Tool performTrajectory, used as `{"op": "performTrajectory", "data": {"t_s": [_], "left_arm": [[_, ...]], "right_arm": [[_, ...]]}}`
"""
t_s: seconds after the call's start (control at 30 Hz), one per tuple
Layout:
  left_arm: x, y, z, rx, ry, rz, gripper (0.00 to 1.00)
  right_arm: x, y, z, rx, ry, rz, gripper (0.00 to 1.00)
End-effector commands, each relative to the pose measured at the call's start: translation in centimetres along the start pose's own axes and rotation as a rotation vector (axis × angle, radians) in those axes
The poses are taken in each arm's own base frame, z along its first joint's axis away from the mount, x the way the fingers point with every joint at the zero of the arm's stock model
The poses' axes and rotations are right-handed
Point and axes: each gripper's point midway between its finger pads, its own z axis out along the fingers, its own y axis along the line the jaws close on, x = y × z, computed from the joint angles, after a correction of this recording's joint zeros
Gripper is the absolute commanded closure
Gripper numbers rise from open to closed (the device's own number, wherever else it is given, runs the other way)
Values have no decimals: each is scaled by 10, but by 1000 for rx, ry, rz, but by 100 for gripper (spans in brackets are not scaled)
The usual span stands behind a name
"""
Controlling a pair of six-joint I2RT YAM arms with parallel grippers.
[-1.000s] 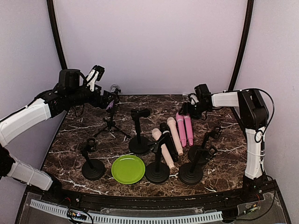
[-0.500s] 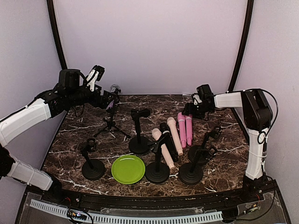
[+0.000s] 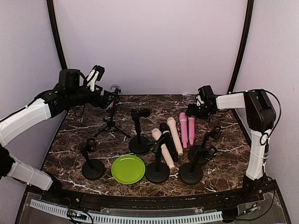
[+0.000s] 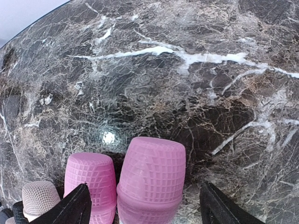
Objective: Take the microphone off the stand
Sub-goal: Place the microphone at the center of the board, then pick up the microphone stand with the microphone from the center of the board.
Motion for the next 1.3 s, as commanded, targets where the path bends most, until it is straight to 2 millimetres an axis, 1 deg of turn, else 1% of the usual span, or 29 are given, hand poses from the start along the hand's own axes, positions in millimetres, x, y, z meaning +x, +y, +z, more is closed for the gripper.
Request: {"op": "performTrajectory", "data": {"t_s": [0.0, 0.2, 0.27, 0.3, 0.33, 0.37, 0.4, 0.43, 0.47, 0.5, 0.53, 0.57, 0.6, 0.63, 0.73, 0.77, 0.8, 0.83, 0.87, 0.9, 0.93, 0.97, 1.0, 1.1, 1.13, 1.17, 1.2, 1.27], "left_arm": [[-12, 0, -4, 3, -20, -14, 1], [-3, 4, 7, -14, 17, -46, 1], [-1, 9, 12, -32, 33, -61, 1], [4, 12, 17, -41, 51, -71, 1], [4, 15, 19, -47, 54, -78, 1], [11, 20, 26, -58, 78, -103, 1], [8, 23, 28, -65, 77, -132, 3], [16, 30, 36, -72, 108, -152, 4], [12, 36, 38, -81, 106, -172, 6], [23, 39, 48, -81, 144, -189, 7], [17, 47, 50, -93, 138, -205, 10], [29, 51, 60, -96, 177, -224, 12], [32, 58, 69, -107, 194, -235, 14], [36, 63, 73, -118, 209, -240, 16], [50, 78, 98, -163, 264, -227, 19], [56, 85, 102, -192, 287, -215, 20], [64, 89, 112, -203, 313, -212, 21], [62, 94, 116, -222, 318, -203, 23], [75, 98, 125, -230, 352, -202, 24], [74, 104, 128, -256, 357, -192, 26], [85, 109, 133, -284, 386, -187, 26], [83, 113, 136, -297, 381, -180, 28], [87, 117, 140, -317, 390, -175, 29], [87, 127, 145, -360, 387, -153, 30], [92, 130, 148, -374, 399, -149, 30], [89, 131, 150, -375, 395, -145, 30], [96, 132, 154, -373, 412, -145, 30], [100, 133, 160, -371, 421, -144, 30]], "right_arm": [[-17, 4, -17, 9, -71, -23, 19], [-26, 9, -29, -1, -109, -32, 18], [-31, 10, -35, -4, -126, -37, 17], [-33, 10, -39, -3, -135, -39, 17], [-35, 11, -42, -2, -144, -45, 17], [-37, 11, -45, 0, -153, -48, 17], [-39, 11, -49, -2, -164, -49, 17], [-40, 11, -53, -5, -172, -50, 17], [-42, 12, -57, -10, -181, -51, 17], [-43, 13, -62, -17, -193, -53, 17], [-44, 13, -67, -24, -204, -55, 17], [-45, 14, -71, -30, -213, -58, 17], [-45, 16, -76, -38, -224, -62, 17], [-46, 16, -81, -45, -231, -64, 17], [-45, 20, -94, -68, -254, -79, 17], [-46, 22, -102, -75, -267, -83, 16], [-45, 22, -106, -80, -273, -87, 17], [-45, 23, -111, -87, -283, -93, 16], [-45, 25, -117, -93, -294, -98, 17], [-42, 24, -120, -96, -298, -101, 17], [-42, 25, -125, -103, -308, -105, 16], [-43, 26, -130, -109, -320, -111, 16], [-41, 26, -133, -110, -322, -116, 16], [-40, 28, -144, -122, -338, -128, 16], [-39, 28, -146, -125, -342, -130, 16], [-39, 29, -149, -130, -348, -131, 16], [-39, 30, -152, -137, -353, -130, 16], [-38, 32, -155, -151, -357, -128, 16]]}}
